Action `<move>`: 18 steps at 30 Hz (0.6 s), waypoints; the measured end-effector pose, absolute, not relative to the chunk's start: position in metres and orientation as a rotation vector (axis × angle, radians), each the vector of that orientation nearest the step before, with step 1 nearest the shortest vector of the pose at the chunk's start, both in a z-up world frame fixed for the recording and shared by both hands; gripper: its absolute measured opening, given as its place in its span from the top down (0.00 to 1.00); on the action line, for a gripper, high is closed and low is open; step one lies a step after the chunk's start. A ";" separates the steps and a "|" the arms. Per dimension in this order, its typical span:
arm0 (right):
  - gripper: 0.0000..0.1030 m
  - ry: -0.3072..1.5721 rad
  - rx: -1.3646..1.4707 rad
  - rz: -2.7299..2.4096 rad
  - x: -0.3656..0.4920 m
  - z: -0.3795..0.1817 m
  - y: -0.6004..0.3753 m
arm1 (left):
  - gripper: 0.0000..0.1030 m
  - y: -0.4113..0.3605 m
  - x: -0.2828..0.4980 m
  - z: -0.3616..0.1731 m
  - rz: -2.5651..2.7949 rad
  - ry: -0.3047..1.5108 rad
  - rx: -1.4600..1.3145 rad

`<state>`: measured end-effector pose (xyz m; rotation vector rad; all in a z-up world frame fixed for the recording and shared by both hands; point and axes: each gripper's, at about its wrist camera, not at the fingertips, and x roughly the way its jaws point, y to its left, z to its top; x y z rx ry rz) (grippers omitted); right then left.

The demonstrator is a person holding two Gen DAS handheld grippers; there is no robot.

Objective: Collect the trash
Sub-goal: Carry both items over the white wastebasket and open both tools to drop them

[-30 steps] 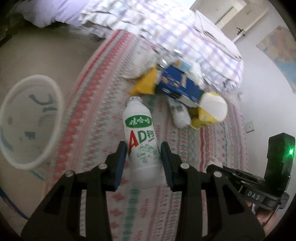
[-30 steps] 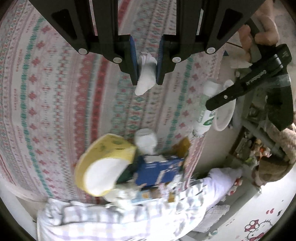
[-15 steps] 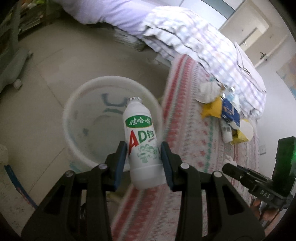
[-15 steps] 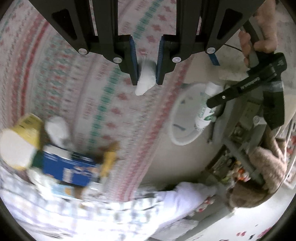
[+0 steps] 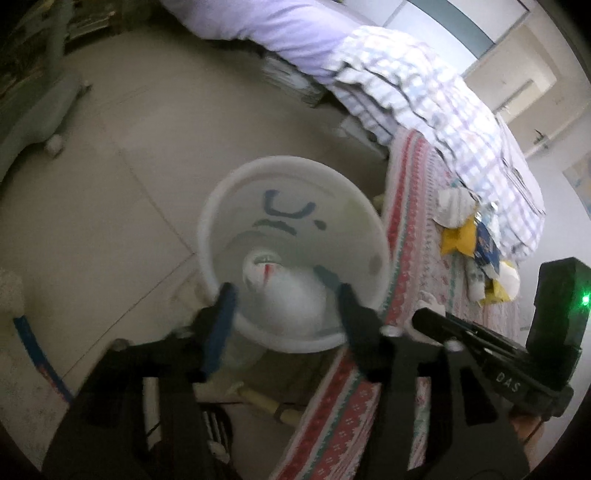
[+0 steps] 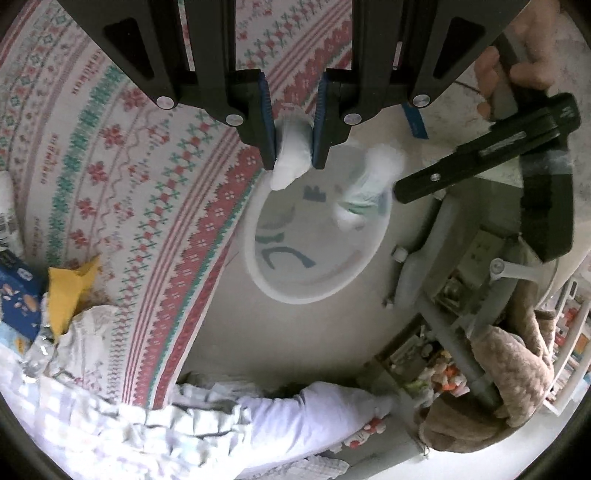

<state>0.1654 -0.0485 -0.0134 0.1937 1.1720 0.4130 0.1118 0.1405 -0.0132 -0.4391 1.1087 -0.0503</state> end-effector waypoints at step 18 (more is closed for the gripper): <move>0.52 1.115 0.179 0.355 0.205 -0.010 -0.012 | 0.10 0.169 0.096 -0.009 0.191 1.136 -0.259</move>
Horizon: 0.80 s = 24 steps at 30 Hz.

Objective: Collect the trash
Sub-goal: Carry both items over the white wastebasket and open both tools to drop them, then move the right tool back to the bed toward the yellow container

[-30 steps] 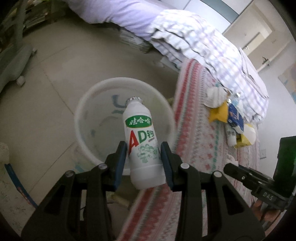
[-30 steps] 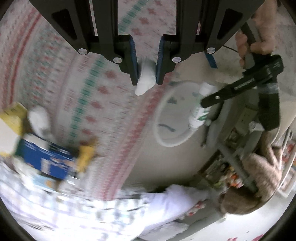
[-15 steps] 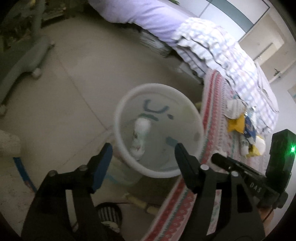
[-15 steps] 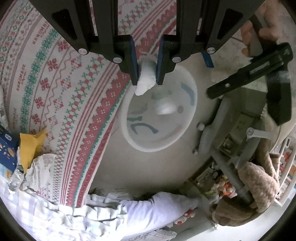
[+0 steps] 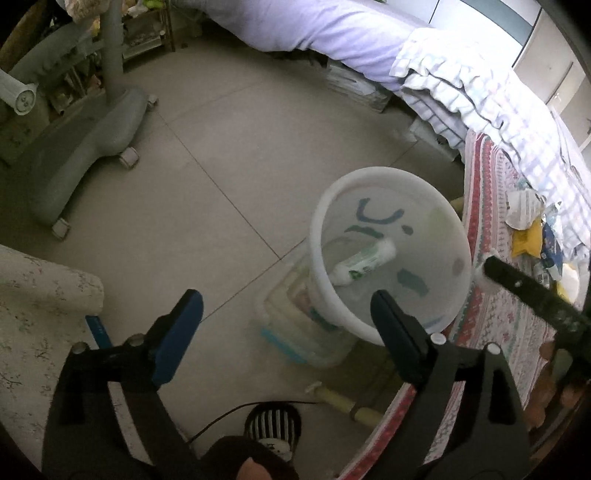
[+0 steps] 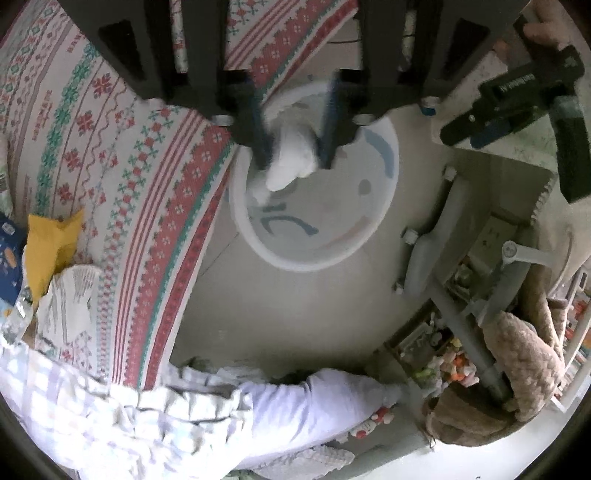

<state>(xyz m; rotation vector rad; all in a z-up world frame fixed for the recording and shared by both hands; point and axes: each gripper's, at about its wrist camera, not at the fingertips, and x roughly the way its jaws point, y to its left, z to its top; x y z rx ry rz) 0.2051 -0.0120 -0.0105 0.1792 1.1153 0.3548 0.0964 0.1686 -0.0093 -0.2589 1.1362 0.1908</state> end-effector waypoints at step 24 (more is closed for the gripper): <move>0.27 1.036 0.053 0.118 0.150 0.032 -0.129 | 0.08 0.091 0.110 0.014 0.060 1.118 -0.212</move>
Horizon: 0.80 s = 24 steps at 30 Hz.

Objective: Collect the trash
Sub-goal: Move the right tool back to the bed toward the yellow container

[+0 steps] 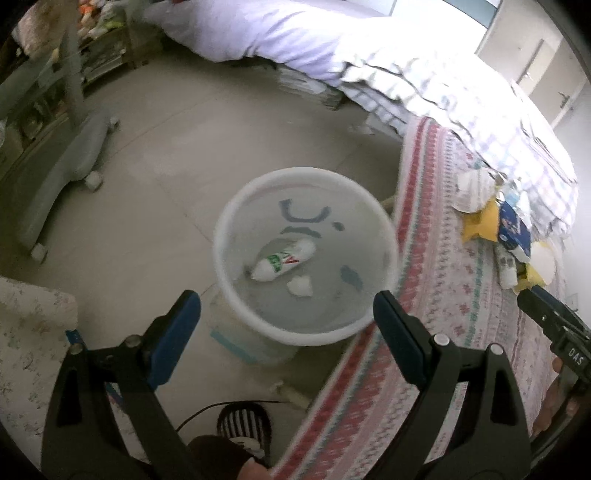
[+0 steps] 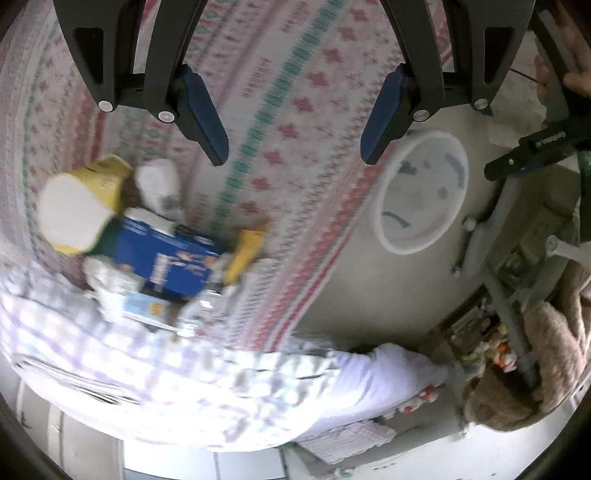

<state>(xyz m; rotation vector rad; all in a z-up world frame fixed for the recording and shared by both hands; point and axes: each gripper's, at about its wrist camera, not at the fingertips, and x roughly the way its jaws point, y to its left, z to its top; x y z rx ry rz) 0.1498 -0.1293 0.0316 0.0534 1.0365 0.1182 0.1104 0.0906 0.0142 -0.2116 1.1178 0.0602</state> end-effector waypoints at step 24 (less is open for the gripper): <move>0.26 1.025 0.373 -0.157 0.136 0.045 -0.329 | 0.03 -0.038 0.164 0.026 -0.051 1.077 -0.151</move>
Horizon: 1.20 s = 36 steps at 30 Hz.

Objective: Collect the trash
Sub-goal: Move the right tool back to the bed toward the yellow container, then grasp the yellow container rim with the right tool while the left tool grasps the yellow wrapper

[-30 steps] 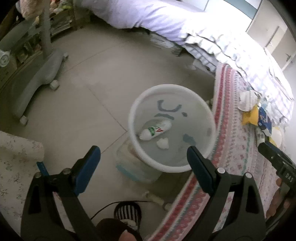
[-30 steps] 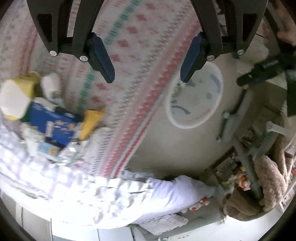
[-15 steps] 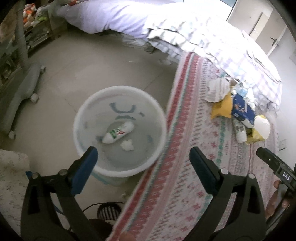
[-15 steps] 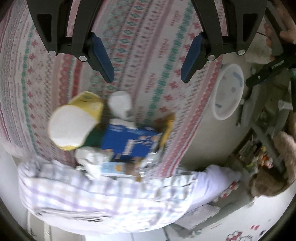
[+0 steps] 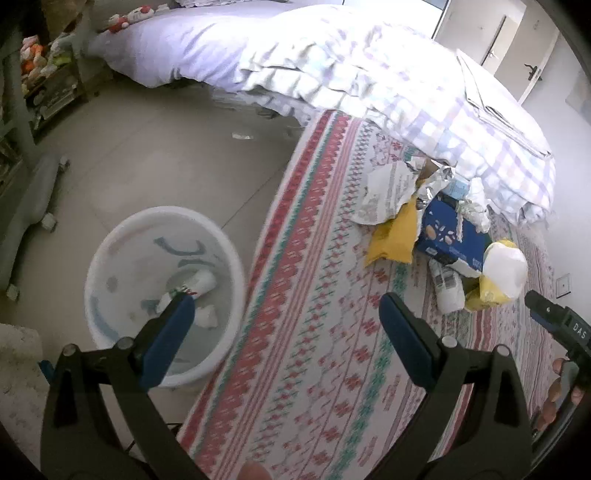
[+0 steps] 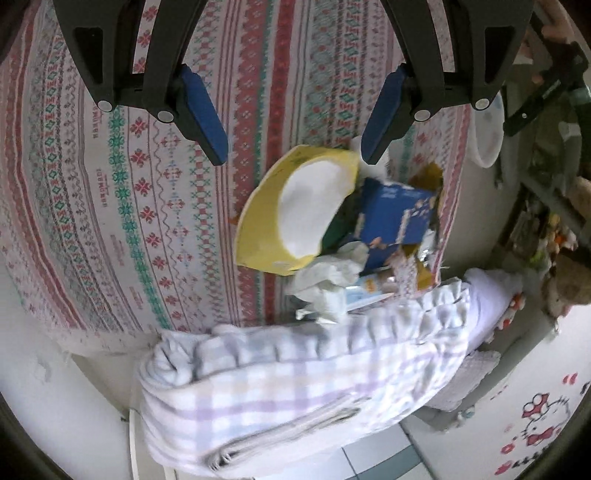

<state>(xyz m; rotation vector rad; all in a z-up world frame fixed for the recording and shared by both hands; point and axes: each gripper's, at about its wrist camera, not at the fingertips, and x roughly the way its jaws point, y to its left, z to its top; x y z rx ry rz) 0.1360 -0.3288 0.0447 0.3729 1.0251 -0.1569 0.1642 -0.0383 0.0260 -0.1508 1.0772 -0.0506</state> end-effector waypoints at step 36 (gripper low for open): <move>0.54 1.099 0.484 -0.126 0.174 0.005 -0.340 | 0.93 -0.117 0.210 -0.014 -0.270 1.008 -0.147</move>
